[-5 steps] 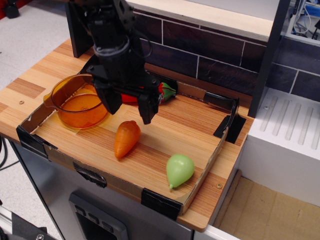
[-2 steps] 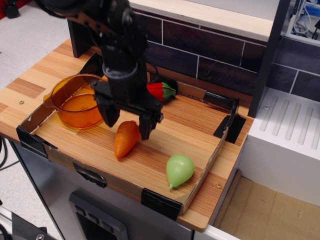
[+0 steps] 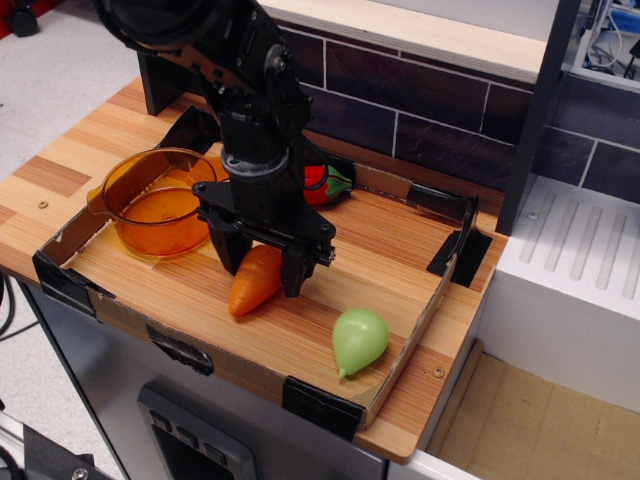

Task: Put carrot in pot

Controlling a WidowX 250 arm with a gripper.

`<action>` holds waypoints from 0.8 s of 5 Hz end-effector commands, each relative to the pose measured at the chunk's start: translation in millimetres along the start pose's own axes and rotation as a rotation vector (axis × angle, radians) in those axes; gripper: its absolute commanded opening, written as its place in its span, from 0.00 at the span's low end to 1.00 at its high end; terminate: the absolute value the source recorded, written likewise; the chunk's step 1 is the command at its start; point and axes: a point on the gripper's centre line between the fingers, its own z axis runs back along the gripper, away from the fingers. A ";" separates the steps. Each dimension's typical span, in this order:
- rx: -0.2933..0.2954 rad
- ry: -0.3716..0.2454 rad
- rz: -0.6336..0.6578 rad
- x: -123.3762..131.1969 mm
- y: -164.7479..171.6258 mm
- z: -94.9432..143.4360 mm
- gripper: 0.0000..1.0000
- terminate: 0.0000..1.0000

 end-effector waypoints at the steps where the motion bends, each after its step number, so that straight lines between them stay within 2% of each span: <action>1: -0.076 -0.097 -0.007 14.4 8.7 48.3 0.00 0.00; 2: -0.129 -0.174 0.059 34.2 26.7 85.9 0.00 0.00; 3: -0.063 -0.202 0.107 46.4 49.1 88.9 0.00 0.00; 4: -0.004 -0.175 0.113 50.5 71.9 79.4 0.00 0.00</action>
